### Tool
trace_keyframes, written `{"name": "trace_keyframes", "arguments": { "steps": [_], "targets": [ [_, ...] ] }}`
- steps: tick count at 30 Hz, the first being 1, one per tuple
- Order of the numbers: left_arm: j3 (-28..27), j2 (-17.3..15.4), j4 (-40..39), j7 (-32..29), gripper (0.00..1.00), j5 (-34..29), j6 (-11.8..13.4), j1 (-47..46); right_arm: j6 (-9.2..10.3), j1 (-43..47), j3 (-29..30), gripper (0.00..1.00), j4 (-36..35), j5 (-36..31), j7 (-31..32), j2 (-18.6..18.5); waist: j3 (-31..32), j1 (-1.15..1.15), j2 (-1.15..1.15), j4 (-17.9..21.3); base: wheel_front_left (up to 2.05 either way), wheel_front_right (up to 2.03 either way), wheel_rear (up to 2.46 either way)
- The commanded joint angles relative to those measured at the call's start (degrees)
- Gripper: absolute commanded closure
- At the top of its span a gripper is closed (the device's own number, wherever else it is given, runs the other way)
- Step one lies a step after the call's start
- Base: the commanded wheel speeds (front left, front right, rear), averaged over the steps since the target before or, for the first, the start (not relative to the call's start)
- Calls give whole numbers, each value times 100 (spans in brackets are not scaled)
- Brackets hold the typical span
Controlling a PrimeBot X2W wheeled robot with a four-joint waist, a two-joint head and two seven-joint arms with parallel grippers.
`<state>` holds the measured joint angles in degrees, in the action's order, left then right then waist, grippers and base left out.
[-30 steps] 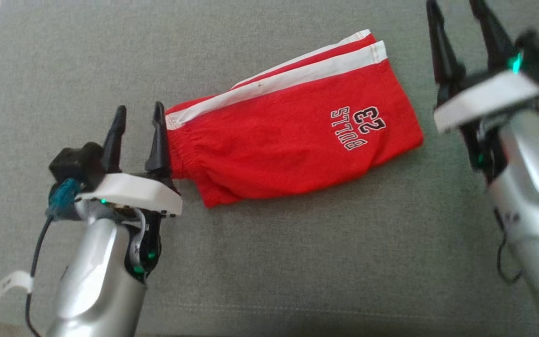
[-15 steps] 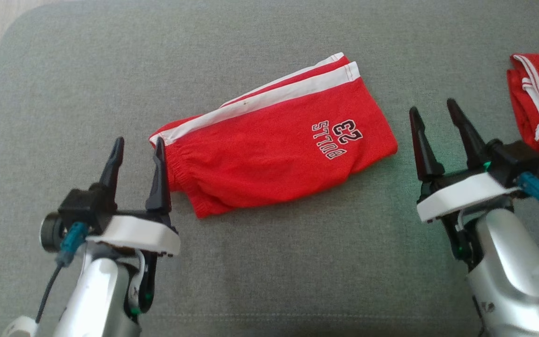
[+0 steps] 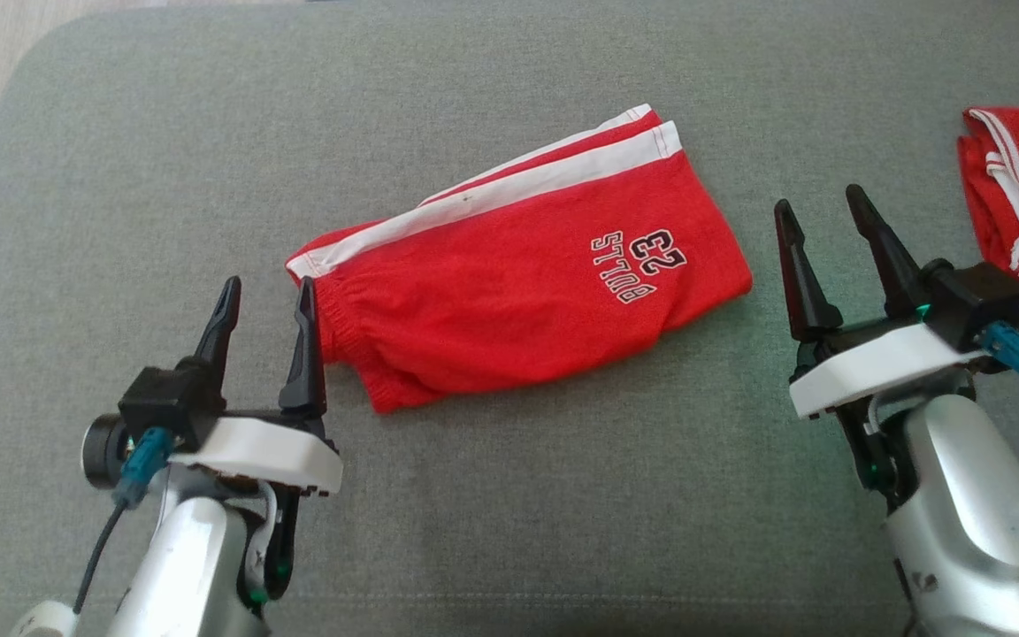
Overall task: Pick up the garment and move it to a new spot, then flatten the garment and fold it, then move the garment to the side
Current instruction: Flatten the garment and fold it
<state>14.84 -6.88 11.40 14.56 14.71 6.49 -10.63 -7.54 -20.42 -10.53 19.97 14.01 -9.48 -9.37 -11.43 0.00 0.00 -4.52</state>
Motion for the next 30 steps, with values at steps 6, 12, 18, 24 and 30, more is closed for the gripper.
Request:
{"name": "trace_keyframes", "arguments": {
  "steps": [6,12,18,24,30],
  "targets": [
    [-201,-30,-135,43,0,-15,-43,-212,5,-35,-54,0,-222,-57,82,29,-32,0,0,-28,0,0,0],
    [-178,9,-151,43,0,-42,-77,-375,5,-399,-202,0,-16,-89,339,-106,-246,0,0,-132,0,0,0],
    [-87,110,-128,43,0,-84,-138,-639,5,-900,-381,0,716,-46,616,-219,-558,0,0,-339,0,0,0],
    [-21,225,-10,43,0,-49,-204,-785,5,-1247,-640,0,1598,104,901,-172,-740,0,0,-497,0,0,0],
    [-16,286,22,43,0,-55,-232,-844,5,-1519,-844,0,2146,323,1226,-26,-816,0,0,-521,0,0,0]
  ]
}}
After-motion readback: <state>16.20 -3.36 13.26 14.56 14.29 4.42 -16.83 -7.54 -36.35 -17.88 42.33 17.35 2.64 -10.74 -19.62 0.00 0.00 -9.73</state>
